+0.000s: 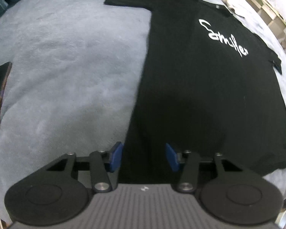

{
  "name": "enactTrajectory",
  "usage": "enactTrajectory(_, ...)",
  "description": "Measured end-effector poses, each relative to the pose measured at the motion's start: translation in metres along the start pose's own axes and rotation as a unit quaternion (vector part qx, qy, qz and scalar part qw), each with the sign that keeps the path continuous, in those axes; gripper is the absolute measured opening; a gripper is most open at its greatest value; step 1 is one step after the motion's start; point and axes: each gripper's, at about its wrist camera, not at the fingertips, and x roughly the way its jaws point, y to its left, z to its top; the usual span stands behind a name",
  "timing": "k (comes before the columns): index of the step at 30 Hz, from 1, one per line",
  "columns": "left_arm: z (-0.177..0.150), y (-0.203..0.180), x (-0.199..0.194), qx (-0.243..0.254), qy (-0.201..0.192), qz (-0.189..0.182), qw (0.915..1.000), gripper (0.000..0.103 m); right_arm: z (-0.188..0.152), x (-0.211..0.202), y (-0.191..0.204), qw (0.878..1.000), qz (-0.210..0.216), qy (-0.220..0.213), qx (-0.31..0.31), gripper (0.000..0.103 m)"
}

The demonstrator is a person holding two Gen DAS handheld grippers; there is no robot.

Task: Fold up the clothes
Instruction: 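Lay the T-shirt flat and open both grippers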

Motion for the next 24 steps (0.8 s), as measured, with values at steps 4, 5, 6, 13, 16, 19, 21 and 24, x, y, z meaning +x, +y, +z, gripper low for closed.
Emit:
enactTrajectory(4,-0.011,-0.007,0.001,0.025,-0.005,0.027,0.9993,0.039,-0.014,0.03,0.008,0.995,-0.016,0.028,-0.095,0.058)
enactTrajectory(5,-0.012,-0.008,-0.001,0.028,-0.004,0.029,0.9992,0.039,-0.025,0.029,0.008,0.992,-0.023,0.032,-0.123,0.058)
enactTrajectory(6,-0.014,-0.007,-0.003,0.031,-0.004,0.031,0.999,0.039,-0.037,0.027,0.008,0.988,-0.029,0.035,-0.149,0.058)
enactTrajectory(13,-0.021,-0.003,-0.024,0.01,-0.025,0.019,0.9995,0.051,-0.044,0.004,-0.017,0.994,0.013,0.051,-0.095,0.059)
enactTrajectory(16,-0.018,-0.003,-0.019,0.01,-0.031,0.024,0.9992,0.052,-0.021,0.016,-0.022,0.997,0.04,0.033,-0.051,0.059)
enactTrajectory(19,-0.014,0.001,-0.01,0.007,-0.026,0.026,0.9993,0.05,-0.008,0.035,-0.019,0.998,0.042,0.034,-0.035,0.059)
enactTrajectory(21,-0.015,0.003,-0.005,0.008,-0.021,0.027,0.9994,0.046,-0.016,0.038,-0.011,0.998,0.024,0.032,-0.053,0.058)
enactTrajectory(24,-0.019,0.003,-0.004,0.011,-0.017,0.026,0.9995,0.039,-0.021,0.042,-0.002,0.996,0.011,0.045,-0.074,0.049)
